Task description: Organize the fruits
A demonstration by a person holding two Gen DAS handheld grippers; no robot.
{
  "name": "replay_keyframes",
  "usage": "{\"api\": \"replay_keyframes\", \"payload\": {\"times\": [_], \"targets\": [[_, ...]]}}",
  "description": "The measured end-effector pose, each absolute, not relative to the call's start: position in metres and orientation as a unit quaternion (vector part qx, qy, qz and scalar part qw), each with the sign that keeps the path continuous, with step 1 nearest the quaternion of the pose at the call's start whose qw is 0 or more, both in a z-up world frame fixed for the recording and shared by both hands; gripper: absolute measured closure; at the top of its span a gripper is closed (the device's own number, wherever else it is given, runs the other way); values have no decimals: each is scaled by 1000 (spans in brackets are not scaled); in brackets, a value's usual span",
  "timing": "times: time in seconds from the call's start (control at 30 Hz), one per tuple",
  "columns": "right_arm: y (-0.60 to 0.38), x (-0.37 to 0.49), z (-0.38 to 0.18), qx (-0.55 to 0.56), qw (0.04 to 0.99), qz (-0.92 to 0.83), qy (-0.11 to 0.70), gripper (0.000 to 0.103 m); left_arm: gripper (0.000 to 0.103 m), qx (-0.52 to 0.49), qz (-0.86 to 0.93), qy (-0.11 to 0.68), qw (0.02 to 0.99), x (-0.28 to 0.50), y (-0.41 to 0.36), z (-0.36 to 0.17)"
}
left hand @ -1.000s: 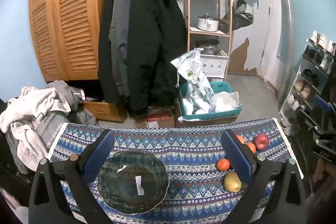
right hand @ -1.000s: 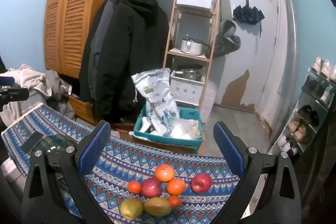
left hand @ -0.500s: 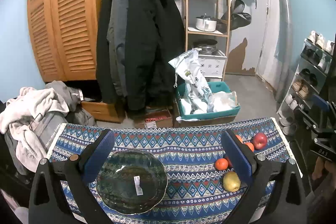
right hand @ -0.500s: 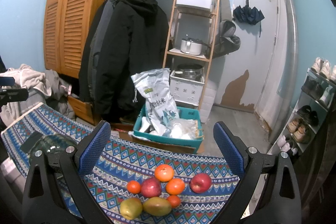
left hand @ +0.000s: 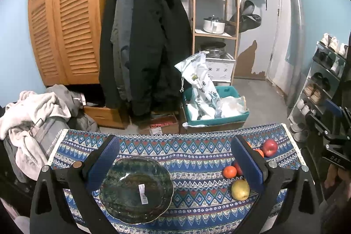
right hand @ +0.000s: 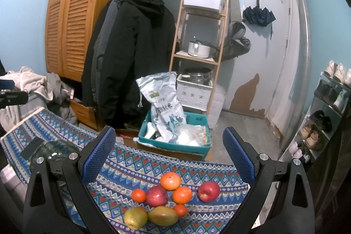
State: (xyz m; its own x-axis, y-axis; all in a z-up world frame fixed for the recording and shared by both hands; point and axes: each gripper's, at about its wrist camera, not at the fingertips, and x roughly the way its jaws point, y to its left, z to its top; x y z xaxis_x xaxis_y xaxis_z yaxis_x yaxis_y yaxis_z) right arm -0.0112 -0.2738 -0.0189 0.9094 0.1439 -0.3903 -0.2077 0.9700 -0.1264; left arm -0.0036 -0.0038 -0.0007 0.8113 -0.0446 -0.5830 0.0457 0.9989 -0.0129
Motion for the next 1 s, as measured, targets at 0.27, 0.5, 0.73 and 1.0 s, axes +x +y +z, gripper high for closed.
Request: {"api": "replay_keyframes", "payload": {"times": [0.27,0.5,0.73,1.0], "targets": [[-269,-10,-17,-83,973,90,193,7,1,0,-25,308,951,-3,-4,0],[-280,-11,-22,-81,973,89,196,7,1,0,-26,308,951,-3,-5,-1],[-278,-11,-22,-82,973,89,195,7,1,0,-26,308,951,-3,-5,-1],[-278,-10,-22,-82,973,88,195,7,1,0,-27,308,951,-3,-7,0]]}}
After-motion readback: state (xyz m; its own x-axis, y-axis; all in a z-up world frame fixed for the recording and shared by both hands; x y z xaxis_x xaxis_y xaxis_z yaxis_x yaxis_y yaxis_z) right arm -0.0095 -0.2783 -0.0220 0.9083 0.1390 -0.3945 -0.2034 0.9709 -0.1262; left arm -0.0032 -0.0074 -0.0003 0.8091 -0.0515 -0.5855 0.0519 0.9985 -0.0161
